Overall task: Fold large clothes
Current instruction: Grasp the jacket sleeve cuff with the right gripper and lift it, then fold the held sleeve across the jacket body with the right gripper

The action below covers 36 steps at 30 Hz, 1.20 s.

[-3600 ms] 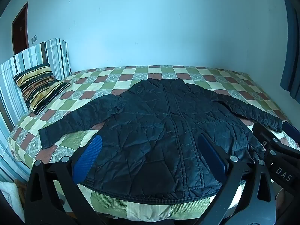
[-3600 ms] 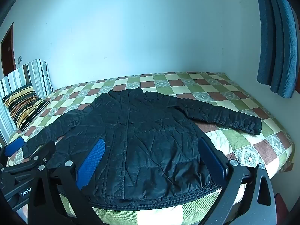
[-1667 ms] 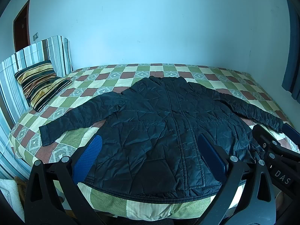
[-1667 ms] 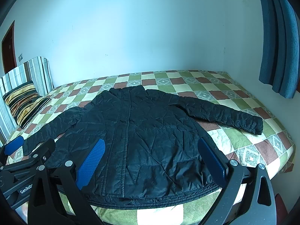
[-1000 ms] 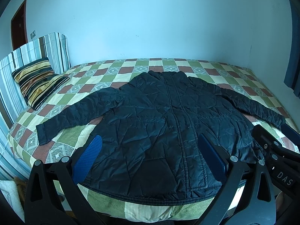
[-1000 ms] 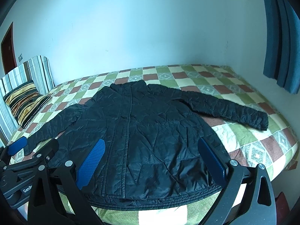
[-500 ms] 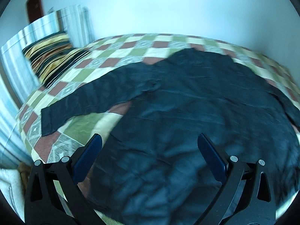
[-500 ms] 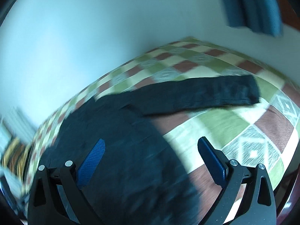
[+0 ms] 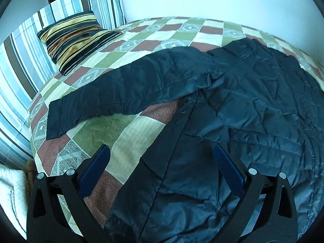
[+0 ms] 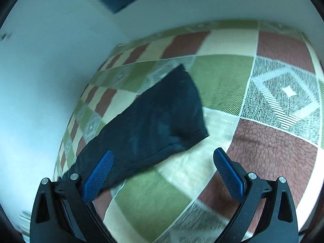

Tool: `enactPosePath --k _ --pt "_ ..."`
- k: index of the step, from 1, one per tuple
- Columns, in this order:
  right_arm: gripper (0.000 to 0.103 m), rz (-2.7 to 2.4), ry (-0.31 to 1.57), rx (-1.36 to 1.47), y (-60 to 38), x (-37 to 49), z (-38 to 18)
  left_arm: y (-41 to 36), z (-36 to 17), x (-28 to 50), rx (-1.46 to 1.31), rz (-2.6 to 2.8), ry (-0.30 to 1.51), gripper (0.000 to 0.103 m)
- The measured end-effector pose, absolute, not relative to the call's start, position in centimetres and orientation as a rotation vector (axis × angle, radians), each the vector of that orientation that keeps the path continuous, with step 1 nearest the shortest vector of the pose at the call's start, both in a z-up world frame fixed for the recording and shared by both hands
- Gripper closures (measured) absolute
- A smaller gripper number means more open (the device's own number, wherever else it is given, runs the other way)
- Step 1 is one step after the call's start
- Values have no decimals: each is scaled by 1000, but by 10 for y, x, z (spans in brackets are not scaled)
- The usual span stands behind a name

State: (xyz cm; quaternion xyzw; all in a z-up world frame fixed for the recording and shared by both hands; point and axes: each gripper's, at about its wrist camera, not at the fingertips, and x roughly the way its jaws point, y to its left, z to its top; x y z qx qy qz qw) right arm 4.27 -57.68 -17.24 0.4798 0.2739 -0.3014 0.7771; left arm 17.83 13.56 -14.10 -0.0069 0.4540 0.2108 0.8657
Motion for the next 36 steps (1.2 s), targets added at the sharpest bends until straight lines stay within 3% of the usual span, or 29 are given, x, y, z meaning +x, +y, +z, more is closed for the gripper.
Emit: enactPosePath --k 7,10,13,15,17,18,27,36 --pt "6 -649 502 1117 -604 52 -191 135 -152 184 -4 453 972 2" --pt "12 -676 487 1129 -608 59 -195 135 -157 185 -10 456 982 2" --pt "35 -717 520 1101 -606 66 -192 136 -160 185 -12 457 985 2" --pt "62 -729 541 1088 -605 67 -190 136 -161 186 -10 456 986 2" --pt "81 -689 541 1108 -607 69 -190 136 -160 185 -10 454 984 2" --pt "85 -679 532 1110 -608 69 -187 135 -160 185 -8 453 982 2" --pt "92 -534 446 871 -539 109 -99 140 -153 178 6 448 941 2" --pt "93 -203 512 581 -365 227 -34 151 -156 170 -19 422 930 2"
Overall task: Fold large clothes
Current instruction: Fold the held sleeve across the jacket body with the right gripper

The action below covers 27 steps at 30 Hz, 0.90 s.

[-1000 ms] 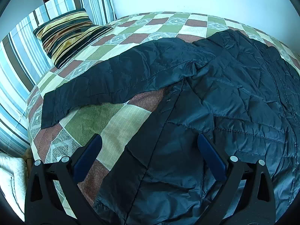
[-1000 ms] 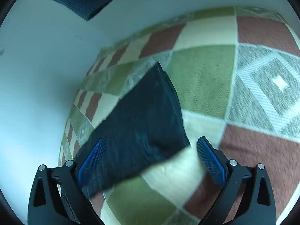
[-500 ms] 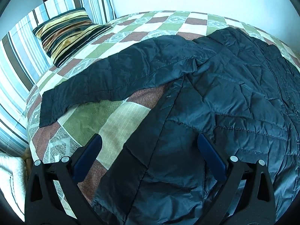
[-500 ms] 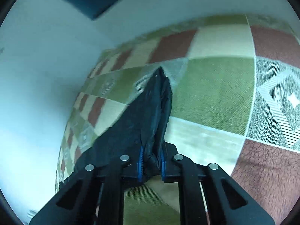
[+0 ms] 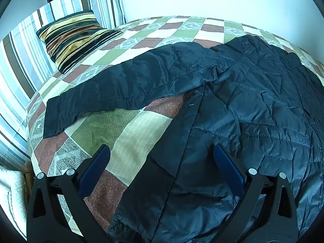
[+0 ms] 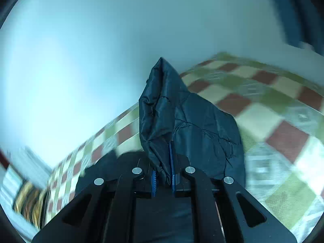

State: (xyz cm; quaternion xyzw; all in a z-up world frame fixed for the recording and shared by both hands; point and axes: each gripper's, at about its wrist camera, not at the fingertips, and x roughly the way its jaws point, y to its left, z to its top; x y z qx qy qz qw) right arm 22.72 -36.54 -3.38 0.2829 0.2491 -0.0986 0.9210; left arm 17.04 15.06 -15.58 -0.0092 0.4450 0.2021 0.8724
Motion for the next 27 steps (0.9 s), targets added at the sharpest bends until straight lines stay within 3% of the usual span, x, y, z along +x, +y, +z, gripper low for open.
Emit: enactPosePath --k 13,27 --pt "93 151 710 378 -146 319 -65 161 -165 168 -52 402 929 2" --pt "91 232 1031 201 -64 350 -169 161 -167 165 -5 468 904 2"
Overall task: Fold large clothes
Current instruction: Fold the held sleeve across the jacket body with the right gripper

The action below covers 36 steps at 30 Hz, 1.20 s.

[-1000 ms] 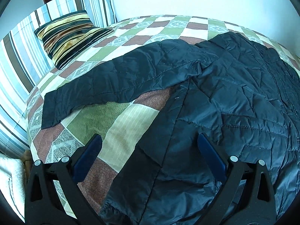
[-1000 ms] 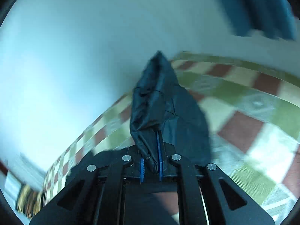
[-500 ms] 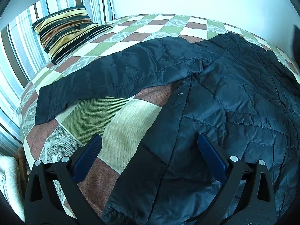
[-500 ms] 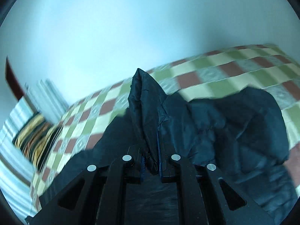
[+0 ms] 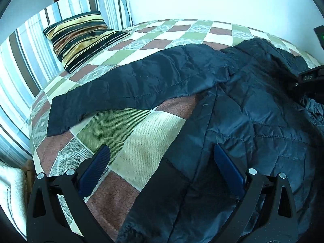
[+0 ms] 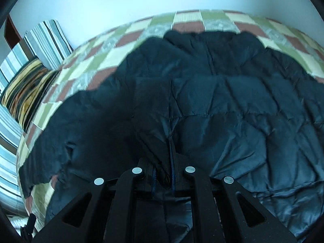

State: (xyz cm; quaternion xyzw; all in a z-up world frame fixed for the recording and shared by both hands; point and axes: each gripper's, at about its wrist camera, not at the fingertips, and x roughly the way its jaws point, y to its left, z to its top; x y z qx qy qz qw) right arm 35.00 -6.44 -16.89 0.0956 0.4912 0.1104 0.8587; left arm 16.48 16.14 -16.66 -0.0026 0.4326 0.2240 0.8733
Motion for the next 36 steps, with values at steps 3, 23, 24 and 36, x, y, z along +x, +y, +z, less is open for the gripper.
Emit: enactPosePath --k 3,23,24,36 --pt "84 261 1028 231 -68 345 -165 162 -171 166 -13 464 924 2" --pt "62 -70 980 629 -337 285 -178 163 -181 172 -12 467 947 2" --pt "62 -52 982 640 -339 289 -186 162 -182 172 -9 468 949 2" --pt "58 -151 860 594 -359 233 -153 160 -184 173 -6 472 960 2"
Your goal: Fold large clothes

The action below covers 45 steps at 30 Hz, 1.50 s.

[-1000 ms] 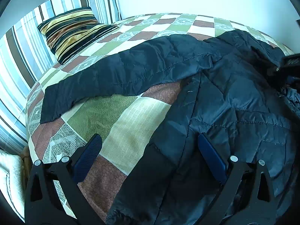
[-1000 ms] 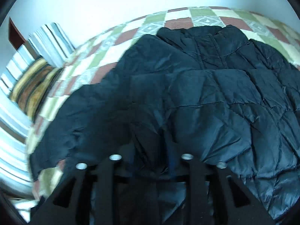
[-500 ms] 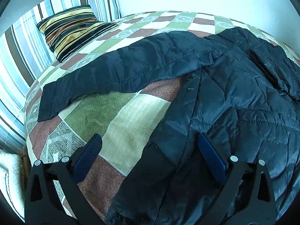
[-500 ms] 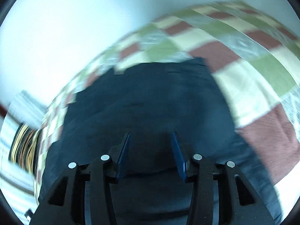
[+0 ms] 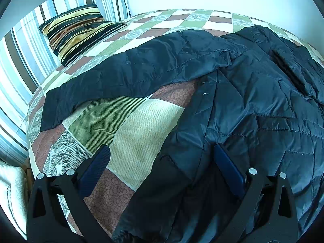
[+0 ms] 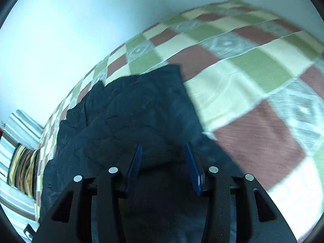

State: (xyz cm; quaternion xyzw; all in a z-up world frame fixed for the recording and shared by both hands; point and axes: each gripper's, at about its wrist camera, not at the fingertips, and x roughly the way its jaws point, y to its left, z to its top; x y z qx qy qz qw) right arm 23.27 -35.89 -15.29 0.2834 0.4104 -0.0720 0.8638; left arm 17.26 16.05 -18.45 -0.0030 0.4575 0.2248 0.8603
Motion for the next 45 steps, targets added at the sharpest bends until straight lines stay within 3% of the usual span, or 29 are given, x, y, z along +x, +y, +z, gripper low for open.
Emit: enactPosePath --k 5,11,14,22,27,45 --pt "54 -282 846 569 -379 193 -159 159 -185 172 8 480 954 2" --pt "54 -319 887 593 -386 204 -165 157 -186 171 11 483 951 2" --pt "46 -334 890 523 -378 224 -157 156 -186 171 7 482 953 2" --pt "44 -445 917 404 -365 247 -182 158 -187 172 -7 475 957 2" --pt "35 -467 899 382 -364 246 -193 159 -188 174 -10 474 960 2" --pt "18 -539 823 315 -356 244 -183 163 -190 174 -40 460 964 2"
